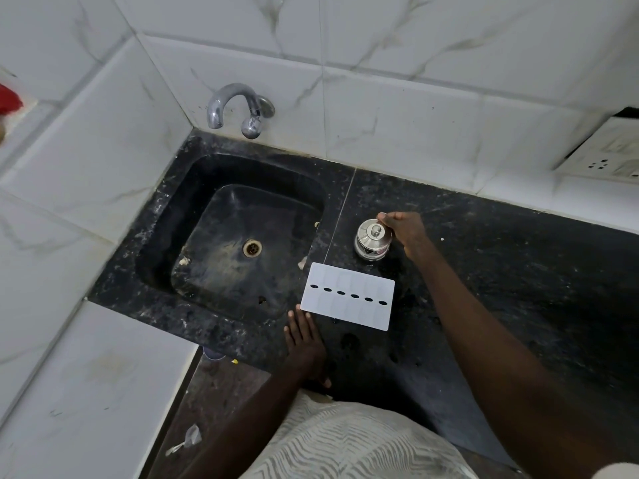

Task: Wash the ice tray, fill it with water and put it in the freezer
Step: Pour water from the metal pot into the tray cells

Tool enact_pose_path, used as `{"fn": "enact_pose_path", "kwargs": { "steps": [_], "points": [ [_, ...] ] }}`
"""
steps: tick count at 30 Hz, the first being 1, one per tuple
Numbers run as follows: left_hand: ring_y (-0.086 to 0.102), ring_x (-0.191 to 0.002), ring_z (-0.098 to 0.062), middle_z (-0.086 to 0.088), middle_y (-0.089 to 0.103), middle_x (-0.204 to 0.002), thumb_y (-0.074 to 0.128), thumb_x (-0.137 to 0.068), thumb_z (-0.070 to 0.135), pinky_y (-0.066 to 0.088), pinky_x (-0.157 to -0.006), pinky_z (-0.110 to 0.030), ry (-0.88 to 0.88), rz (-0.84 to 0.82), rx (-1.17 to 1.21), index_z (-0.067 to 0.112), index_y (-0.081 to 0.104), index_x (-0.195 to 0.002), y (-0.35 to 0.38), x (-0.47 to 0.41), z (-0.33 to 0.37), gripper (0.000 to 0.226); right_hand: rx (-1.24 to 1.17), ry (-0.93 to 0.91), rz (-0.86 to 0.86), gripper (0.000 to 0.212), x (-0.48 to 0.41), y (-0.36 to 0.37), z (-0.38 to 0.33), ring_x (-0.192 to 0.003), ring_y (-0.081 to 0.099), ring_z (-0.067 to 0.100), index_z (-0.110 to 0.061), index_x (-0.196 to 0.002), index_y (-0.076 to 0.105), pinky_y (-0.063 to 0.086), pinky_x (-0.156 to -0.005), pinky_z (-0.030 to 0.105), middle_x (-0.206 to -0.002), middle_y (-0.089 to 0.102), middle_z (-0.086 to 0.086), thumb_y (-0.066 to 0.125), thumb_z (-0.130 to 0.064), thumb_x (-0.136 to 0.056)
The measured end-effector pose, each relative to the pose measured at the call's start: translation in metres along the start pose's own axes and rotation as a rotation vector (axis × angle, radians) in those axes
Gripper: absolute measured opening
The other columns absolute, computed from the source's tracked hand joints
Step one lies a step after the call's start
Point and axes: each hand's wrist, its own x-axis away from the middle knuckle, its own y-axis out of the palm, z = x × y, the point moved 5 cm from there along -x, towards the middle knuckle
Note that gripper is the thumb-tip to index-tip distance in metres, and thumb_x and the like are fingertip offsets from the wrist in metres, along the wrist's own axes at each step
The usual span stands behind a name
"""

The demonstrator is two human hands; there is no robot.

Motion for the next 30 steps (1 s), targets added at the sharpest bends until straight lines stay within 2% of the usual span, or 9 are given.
{"fn": "enact_pose_path", "kwargs": {
  "steps": [3, 5, 7, 9, 11, 13, 17, 25, 30],
  "points": [
    [-0.045, -0.13, -0.052, -0.039, -0.046, -0.139, 0.096, -0.057, 0.056, -0.009, -0.121, -0.066, -0.006, 0.005, -0.008, -0.017, -0.023, -0.15, 0.002, -0.001, -0.001, 0.168, 0.032, -0.042, 0.092, 0.019, 0.006, -0.007, 0.015, -0.067, 0.066, 0.01, -0.021, -0.08, 0.081, 0.057, -0.068, 0.035, -0.074, 0.077, -0.003, 0.079, -0.038, -0.088],
    [-0.045, -0.13, -0.052, -0.038, -0.046, -0.139, 0.095, -0.056, 0.058, -0.008, -0.122, -0.066, -0.007, 0.023, -0.01, -0.017, -0.022, -0.151, 0.002, -0.001, -0.001, 0.168, 0.025, -0.037, 0.238, 0.027, 0.012, -0.016, 0.04, -0.074, 0.071, 0.012, -0.024, -0.087, 0.082, 0.063, -0.08, 0.043, -0.078, 0.078, -0.006, 0.073, -0.049, -0.083],
    [-0.044, -0.131, -0.053, -0.039, -0.046, -0.139, 0.094, -0.056, 0.06, -0.008, -0.122, -0.066, 0.005, 0.017, -0.009, -0.017, -0.022, -0.151, 0.004, -0.002, -0.001, 0.169, 0.013, -0.031, 0.35, 0.028, 0.024, -0.018, 0.071, -0.078, 0.074, 0.016, -0.028, -0.086, 0.08, 0.062, -0.084, 0.048, -0.08, 0.077, -0.005, 0.064, -0.051, -0.083],
    [-0.043, -0.131, -0.053, -0.039, -0.045, -0.139, 0.094, -0.056, 0.06, -0.007, -0.122, -0.066, 0.003, 0.03, -0.008, -0.018, -0.021, -0.151, 0.005, -0.003, -0.002, 0.169, 0.061, -0.019, 0.394, 0.029, 0.062, -0.012, 0.083, -0.085, 0.075, 0.021, -0.024, -0.097, 0.08, 0.06, -0.089, 0.048, -0.089, 0.079, 0.002, 0.06, -0.044, -0.09],
    [-0.042, -0.133, -0.053, -0.038, -0.045, -0.14, 0.094, -0.054, 0.061, -0.006, -0.122, -0.066, -0.005, 0.047, -0.014, -0.017, -0.021, -0.152, 0.004, -0.002, -0.002, 0.17, 0.165, -0.057, 0.395, 0.023, 0.093, -0.007, 0.094, -0.1, 0.073, 0.026, -0.015, -0.112, 0.079, 0.055, -0.098, 0.036, -0.108, 0.078, 0.009, 0.063, -0.023, -0.098],
    [-0.038, -0.139, -0.055, -0.039, -0.043, -0.143, 0.095, -0.054, 0.06, -0.006, -0.123, -0.065, 0.003, 0.043, -0.023, -0.017, -0.022, -0.151, 0.003, 0.0, -0.001, 0.17, 0.252, -0.104, 0.415, 0.024, 0.118, -0.003, 0.107, -0.108, 0.07, 0.031, -0.007, -0.117, 0.077, 0.05, -0.097, 0.034, -0.115, 0.076, 0.015, 0.064, -0.009, -0.096],
    [-0.031, -0.145, -0.06, -0.044, -0.035, -0.153, 0.096, -0.055, 0.057, -0.006, -0.122, -0.065, 0.005, 0.037, -0.005, -0.017, -0.023, -0.151, 0.001, -0.001, 0.0, 0.17, 0.394, -0.106, 0.415, 0.034, 0.147, 0.006, 0.124, -0.112, 0.062, 0.036, -0.007, -0.127, 0.07, 0.047, -0.096, 0.038, -0.118, 0.068, 0.02, 0.068, -0.007, -0.093],
    [-0.035, -0.144, -0.057, -0.042, -0.037, -0.153, 0.093, -0.058, 0.064, -0.008, -0.123, -0.063, 0.078, 0.077, 0.054, -0.014, -0.027, -0.151, 0.005, -0.003, -0.01, 0.171, 0.485, -0.11, 0.345, 0.035, 0.151, 0.01, 0.138, -0.094, 0.062, 0.031, -0.011, -0.127, 0.069, 0.043, -0.082, 0.035, -0.098, 0.068, 0.015, 0.067, -0.01, -0.093],
    [-0.041, -0.143, -0.035, -0.023, -0.041, -0.158, 0.09, -0.058, 0.067, -0.01, -0.126, -0.049, 0.186, 0.167, 0.127, -0.007, -0.027, -0.154, 0.005, 0.004, -0.025, 0.168, 0.46, -0.123, 0.353, 0.029, 0.149, 0.008, 0.143, -0.081, 0.061, 0.026, -0.012, -0.118, 0.072, 0.039, -0.073, 0.029, -0.086, 0.067, 0.008, 0.069, -0.007, -0.09]
  ]
}}
